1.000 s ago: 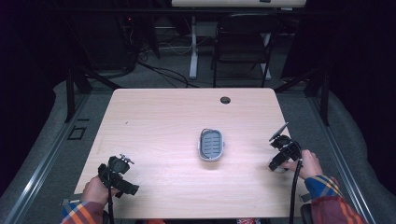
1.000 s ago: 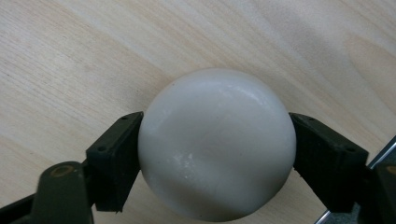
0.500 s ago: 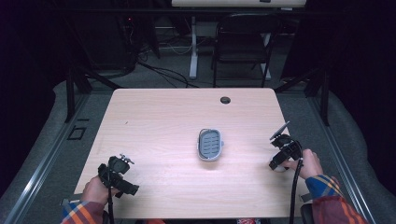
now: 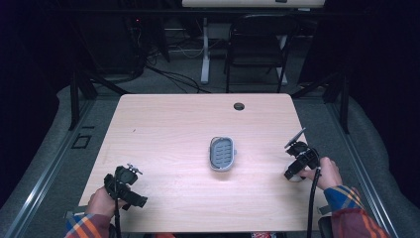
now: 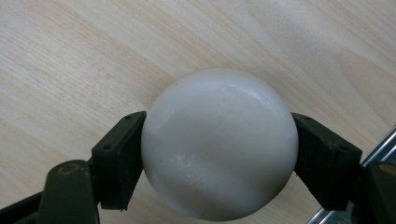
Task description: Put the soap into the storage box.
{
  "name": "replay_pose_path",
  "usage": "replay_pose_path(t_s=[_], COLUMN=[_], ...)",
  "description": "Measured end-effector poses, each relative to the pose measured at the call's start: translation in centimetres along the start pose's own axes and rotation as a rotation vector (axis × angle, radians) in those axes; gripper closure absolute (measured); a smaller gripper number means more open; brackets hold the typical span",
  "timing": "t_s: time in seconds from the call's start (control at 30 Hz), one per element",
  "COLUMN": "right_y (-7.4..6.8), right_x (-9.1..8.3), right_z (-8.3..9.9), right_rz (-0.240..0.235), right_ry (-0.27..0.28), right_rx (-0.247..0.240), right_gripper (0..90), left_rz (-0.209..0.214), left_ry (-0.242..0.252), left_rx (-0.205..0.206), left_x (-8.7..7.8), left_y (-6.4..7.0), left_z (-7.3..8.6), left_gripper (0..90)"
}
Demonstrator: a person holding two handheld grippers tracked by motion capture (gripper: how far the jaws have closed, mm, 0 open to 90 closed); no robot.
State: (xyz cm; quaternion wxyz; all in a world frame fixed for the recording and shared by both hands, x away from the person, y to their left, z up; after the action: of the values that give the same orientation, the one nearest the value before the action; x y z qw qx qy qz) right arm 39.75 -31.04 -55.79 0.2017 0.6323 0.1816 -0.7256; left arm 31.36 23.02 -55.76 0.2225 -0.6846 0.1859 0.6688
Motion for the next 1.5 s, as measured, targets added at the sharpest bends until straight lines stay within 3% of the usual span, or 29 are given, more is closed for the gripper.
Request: replay_pose_path(t_s=[0.07, 0.1, 0.13, 0.2, 0.33, 0.37, 0.43, 0.47, 0.53, 0.63, 0.73, 0.8, 1.03, 1.07, 1.23, 1.3, 1.33, 1.43, 1.47, 1.5], right_y=[-0.1, -0.3, -0.4, -0.5, -0.6, -0.8, -0.9, -1.0, -0.8, -1.4, -1.8, -2.0, -2.9, -2.9, -3.3, -3.3, -3.5, -3.8, -4.0, -4.0], right_x=[-0.2, 0.0, -0.2, -0.1, -0.4, -0.2, -0.4, -0.3, -1.0, -0.7, -0.9, -1.3, -1.6, -1.8, -2.0, -2.4, -2.2, -2.4, -2.2, -2.4], right_z=[-0.1, -0.1, -0.2, -0.3, -0.5, -0.6, -0.6, -0.7, -0.8, -1.3, -2.1, -2.4, -3.5, -3.5, -3.8, -4.0, -4.0, -4.2, -4.3, -4.4], right_rz=[0.009, 0.000, -0.001, -0.006, 0.009, -0.003, 0.005, -0.003, 0.032, 0.006, 0.009, 0.020, 0.026, 0.030, 0.031, 0.051, 0.032, 0.043, 0.023, 0.036], right_ry=[-0.019, 0.014, 0.001, 0.016, -0.019, 0.015, 0.002, 0.026, -0.054, 0.011, 0.020, 0.000, 0.019, 0.000, 0.021, -0.019, 0.023, 0.005, 0.043, 0.019], right_rx=[-0.021, 0.003, -0.014, -0.004, -0.037, -0.017, -0.033, -0.019, -0.081, -0.041, -0.052, -0.074, -0.090, -0.106, -0.104, -0.137, -0.111, -0.132, -0.110, -0.130], right_gripper=[24.1, 24.1, 24.1, 24.1, 24.1, 24.1, 24.1, 24.1, 24.1, 24.1, 24.1, 24.1, 24.1, 24.1, 24.1, 24.1, 24.1, 24.1, 24.1, 24.1], left_rz=[0.001, 0.001, 0.000, 0.000, 0.001, 0.000, 0.001, 0.001, 0.001, 0.001, 0.002, 0.004, 0.004, 0.004, 0.004, 0.004, 0.005, 0.004, 0.005, 0.005], left_ry=[-0.001, -0.001, 0.000, 0.000, 0.000, 0.000, 0.000, -0.001, -0.001, -0.001, -0.001, -0.002, -0.003, -0.002, -0.003, -0.003, -0.003, -0.003, -0.003, -0.003], left_rx=[-0.001, 0.000, 0.000, -0.001, -0.001, 0.000, -0.001, -0.001, -0.001, -0.001, -0.001, -0.003, -0.003, -0.003, -0.003, -0.003, -0.003, -0.003, -0.003, -0.003], left_x=[0.0, 0.0, 0.0, 0.0, 0.0, 0.0, 0.0, 0.0, 0.0, 0.0, 0.0, 0.0, 0.0, 0.0, 0.0, 0.0, 0.0, 0.0, 0.0, 0.0], left_y=[0.0, 0.0, 0.0, 0.0, 0.0, 0.0, 0.0, 0.0, 0.0, 0.0, 0.0, 0.0, 0.0, 0.0, 0.0, 0.0, 0.0, 0.0, 0.0, 0.0], left_z=[0.0, 0.0, 0.0, 0.0, 0.0, 0.0, 0.0, 0.0, 0.0, 0.0, 0.0, 0.0, 0.0, 0.0, 0.0, 0.0, 0.0, 0.0, 0.0, 0.0], left_gripper=[0.0, 0.0, 0.0, 0.0, 0.0, 0.0, 0.0, 0.0, 0.0, 0.0, 0.0, 0.0, 0.0, 0.0, 0.0, 0.0, 0.0, 0.0, 0.0, 0.0])
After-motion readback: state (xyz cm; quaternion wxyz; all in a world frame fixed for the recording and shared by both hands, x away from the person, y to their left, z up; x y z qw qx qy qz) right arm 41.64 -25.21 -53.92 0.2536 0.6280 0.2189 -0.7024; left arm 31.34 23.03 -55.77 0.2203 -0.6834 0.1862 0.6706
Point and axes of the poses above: each handheld gripper's, and its own axes: x roughly forward along the jaws, z roughly out of its underside, y roughly to its right, the point moved 3 cm from there along x, roughly forward along the jaws, and after that the axes turned 14 degrees about -y, right-handed, at the moved point
